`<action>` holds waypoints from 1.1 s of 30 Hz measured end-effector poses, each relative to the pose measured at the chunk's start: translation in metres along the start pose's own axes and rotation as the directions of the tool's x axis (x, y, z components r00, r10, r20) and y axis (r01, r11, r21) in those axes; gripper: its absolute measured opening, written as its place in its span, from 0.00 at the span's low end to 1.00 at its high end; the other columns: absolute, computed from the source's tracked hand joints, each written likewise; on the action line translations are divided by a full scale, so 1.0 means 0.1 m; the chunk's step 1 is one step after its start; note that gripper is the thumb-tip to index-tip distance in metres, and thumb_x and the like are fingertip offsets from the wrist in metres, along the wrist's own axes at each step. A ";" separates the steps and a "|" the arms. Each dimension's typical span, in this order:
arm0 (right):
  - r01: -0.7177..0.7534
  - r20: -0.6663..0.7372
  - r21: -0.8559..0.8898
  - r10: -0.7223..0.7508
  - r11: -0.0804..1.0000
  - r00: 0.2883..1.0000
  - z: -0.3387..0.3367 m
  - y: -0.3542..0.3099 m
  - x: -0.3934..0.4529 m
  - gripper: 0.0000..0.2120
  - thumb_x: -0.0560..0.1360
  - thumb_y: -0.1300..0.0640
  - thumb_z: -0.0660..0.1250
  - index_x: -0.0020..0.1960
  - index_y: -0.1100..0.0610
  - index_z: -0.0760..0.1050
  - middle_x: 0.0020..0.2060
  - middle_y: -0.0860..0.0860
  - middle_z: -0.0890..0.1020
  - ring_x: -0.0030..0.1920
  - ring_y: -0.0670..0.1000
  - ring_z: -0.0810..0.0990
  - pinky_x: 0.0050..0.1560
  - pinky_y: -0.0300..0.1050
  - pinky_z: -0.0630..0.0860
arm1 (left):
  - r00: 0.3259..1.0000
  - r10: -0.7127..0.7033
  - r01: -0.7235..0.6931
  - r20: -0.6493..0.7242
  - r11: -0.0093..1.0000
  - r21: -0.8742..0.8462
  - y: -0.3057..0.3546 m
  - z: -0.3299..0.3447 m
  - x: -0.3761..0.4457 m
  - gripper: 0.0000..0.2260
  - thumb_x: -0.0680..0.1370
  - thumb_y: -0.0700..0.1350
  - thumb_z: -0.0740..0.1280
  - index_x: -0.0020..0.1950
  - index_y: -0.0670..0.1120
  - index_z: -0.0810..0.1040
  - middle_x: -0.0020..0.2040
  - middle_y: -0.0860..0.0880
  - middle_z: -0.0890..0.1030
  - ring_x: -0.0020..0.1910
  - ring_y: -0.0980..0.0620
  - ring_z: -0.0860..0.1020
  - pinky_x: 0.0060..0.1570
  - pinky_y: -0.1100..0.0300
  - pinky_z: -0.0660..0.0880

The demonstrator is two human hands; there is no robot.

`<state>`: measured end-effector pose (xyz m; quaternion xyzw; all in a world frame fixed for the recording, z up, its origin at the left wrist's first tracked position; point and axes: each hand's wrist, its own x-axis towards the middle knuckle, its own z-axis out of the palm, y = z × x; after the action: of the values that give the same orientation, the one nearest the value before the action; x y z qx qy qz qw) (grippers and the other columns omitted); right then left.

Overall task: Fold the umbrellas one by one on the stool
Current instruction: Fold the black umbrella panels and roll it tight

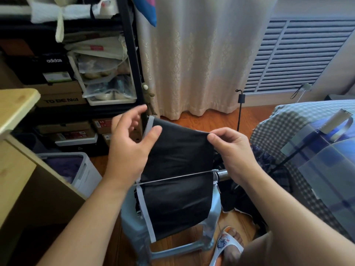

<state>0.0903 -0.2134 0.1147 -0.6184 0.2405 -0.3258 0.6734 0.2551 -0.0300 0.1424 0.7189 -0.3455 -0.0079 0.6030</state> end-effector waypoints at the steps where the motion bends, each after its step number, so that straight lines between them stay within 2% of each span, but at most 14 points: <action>1: -0.016 0.020 0.005 0.016 1.000 1.000 0.00 0.00 0.08 0.10 0.78 0.64 0.71 0.42 0.52 0.85 0.41 0.53 0.86 0.44 0.51 0.83 0.48 0.46 0.80 | 0.991 -0.099 0.104 0.087 0.993 -0.050 -0.05 0.00 0.11 0.27 0.77 0.50 0.75 0.74 0.58 0.70 0.62 0.52 0.78 0.63 0.55 0.77 0.66 0.56 0.74; 4: -0.076 0.029 -0.060 0.078 0.995 0.997 0.00 0.10 0.35 0.09 0.80 0.62 0.71 0.42 0.53 0.83 0.39 0.50 0.85 0.41 0.47 0.83 0.45 0.43 0.80 | 0.849 -0.427 0.495 0.313 0.850 -0.183 -0.19 0.03 0.32 0.34 0.78 0.44 0.74 0.80 0.54 0.62 0.54 0.48 0.86 0.54 0.50 0.85 0.56 0.51 0.81; 6: -0.085 -0.006 -0.267 0.086 0.960 0.996 0.04 0.23 0.56 0.07 0.80 0.60 0.71 0.43 0.55 0.80 0.35 0.47 0.83 0.34 0.41 0.80 0.38 0.37 0.76 | 0.825 -0.519 0.542 0.224 0.838 -0.054 -0.36 0.04 0.37 0.30 0.79 0.39 0.72 0.79 0.52 0.65 0.49 0.47 0.86 0.51 0.48 0.85 0.55 0.50 0.81; 9: -0.071 0.025 -0.552 0.101 0.831 0.995 0.13 0.53 0.86 0.08 0.78 0.56 0.73 0.41 0.51 0.78 0.36 0.47 0.81 0.35 0.43 0.77 0.38 0.39 0.73 | 0.932 -0.361 0.327 0.030 0.875 0.357 -0.47 0.04 0.34 0.26 0.78 0.43 0.71 0.75 0.53 0.70 0.58 0.52 0.78 0.57 0.49 0.79 0.57 0.54 0.75; 11: -0.057 0.078 -0.703 0.156 0.709 0.985 0.19 0.70 1.01 0.10 0.77 0.55 0.74 0.40 0.49 0.76 0.37 0.47 0.80 0.40 0.48 0.77 0.40 0.41 0.70 | 0.965 -0.158 0.033 0.207 0.863 0.505 -0.41 0.07 0.23 0.22 0.79 0.46 0.70 0.73 0.55 0.73 0.60 0.54 0.75 0.61 0.51 0.74 0.61 0.55 0.71; 13: -0.043 0.096 -0.794 0.194 0.606 0.976 0.23 0.84 1.07 0.08 0.76 0.54 0.75 0.42 0.50 0.77 0.38 0.45 0.79 0.44 0.50 0.78 0.42 0.43 0.70 | 0.880 -0.099 -0.213 0.464 0.792 0.572 -0.31 0.11 0.06 0.18 0.81 0.52 0.66 0.72 0.58 0.74 0.64 0.57 0.76 0.65 0.54 0.71 0.66 0.55 0.68; 15: -0.026 0.095 -0.839 0.193 0.543 0.977 0.26 0.90 1.09 0.05 0.76 0.54 0.74 0.46 0.50 0.79 0.39 0.44 0.80 0.47 0.52 0.79 0.45 0.45 0.72 | 0.770 -0.204 -0.340 0.605 0.671 0.659 -0.30 0.15 -0.10 0.20 0.82 0.59 0.62 0.74 0.60 0.72 0.71 0.58 0.73 0.72 0.54 0.67 0.72 0.54 0.62; 19: 0.057 0.101 -0.966 0.165 0.253 0.981 0.22 0.76 1.04 0.09 0.77 0.57 0.68 0.58 0.53 0.78 0.55 0.53 0.81 0.57 0.58 0.79 0.52 0.48 0.73 | 0.663 -0.470 -0.334 0.583 0.511 0.792 -0.37 0.08 -0.22 0.28 0.81 0.69 0.50 0.81 0.64 0.56 0.83 0.55 0.56 0.82 0.48 0.51 0.79 0.47 0.49; 22: -0.039 -0.008 -0.938 0.091 0.345 0.996 0.13 0.39 0.79 0.09 0.79 0.58 0.64 0.58 0.54 0.79 0.54 0.52 0.80 0.53 0.55 0.77 0.50 0.47 0.72 | 0.710 -0.482 -0.247 0.513 0.512 0.823 -0.36 -0.03 -0.24 0.30 0.80 0.70 0.48 0.82 0.65 0.52 0.84 0.52 0.49 0.82 0.46 0.47 0.80 0.46 0.48; 24: -0.105 -0.084 -0.878 0.067 0.467 0.994 0.03 0.17 0.47 0.05 0.79 0.56 0.65 0.52 0.54 0.78 0.47 0.50 0.82 0.48 0.54 0.79 0.48 0.49 0.76 | 0.767 -0.463 -0.116 0.445 0.582 0.805 -0.32 -0.11 -0.30 0.30 0.80 0.69 0.51 0.81 0.62 0.56 0.83 0.50 0.54 0.81 0.46 0.52 0.78 0.47 0.54; 26: -0.197 -0.120 -0.788 0.168 0.584 0.979 -0.08 0.03 0.04 0.05 0.79 0.54 0.67 0.46 0.55 0.77 0.41 0.54 0.84 0.43 0.55 0.83 0.48 0.55 0.82 | 0.844 -0.431 0.072 0.320 0.681 0.729 -0.24 -0.19 -0.40 0.25 0.80 0.66 0.57 0.75 0.58 0.68 0.71 0.50 0.65 0.73 0.46 0.63 0.71 0.48 0.63; 28: -0.309 -0.087 -0.692 0.350 0.652 0.933 -0.16 0.03 -0.40 0.08 0.80 0.54 0.69 0.45 0.58 0.79 0.40 0.59 0.85 0.39 0.53 0.83 0.48 0.56 0.83 | 0.898 -0.403 0.193 0.177 0.722 0.665 -0.15 -0.28 -0.52 0.16 0.80 0.63 0.60 0.58 0.54 0.75 0.56 0.52 0.70 0.59 0.47 0.73 0.57 0.50 0.71; 30: -0.396 -0.067 -0.641 0.466 0.658 0.883 -0.20 0.15 -0.75 0.10 0.81 0.53 0.68 0.46 0.58 0.80 0.41 0.57 0.85 0.39 0.50 0.83 0.47 0.54 0.83 | 0.878 -0.455 0.218 0.151 0.659 0.720 -0.11 -0.39 -0.67 0.15 0.82 0.60 0.61 0.43 0.51 0.74 0.44 0.51 0.76 0.46 0.47 0.76 0.45 0.51 0.72; 33: -0.474 -0.122 -0.518 0.487 0.712 0.865 -0.22 0.39 -1.05 0.08 0.82 0.56 0.67 0.50 0.60 0.80 0.43 0.56 0.84 0.40 0.50 0.83 0.47 0.51 0.82 | 0.693 -0.645 0.183 0.322 0.589 0.787 -0.10 -0.50 -0.91 0.19 0.82 0.56 0.63 0.38 0.46 0.79 0.36 0.45 0.80 0.40 0.43 0.80 0.40 0.53 0.74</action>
<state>0.0090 -0.1498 0.0656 -0.6998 0.4656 -0.0526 0.5392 0.2126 0.0596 0.1107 0.9146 -0.2983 -0.2429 0.1248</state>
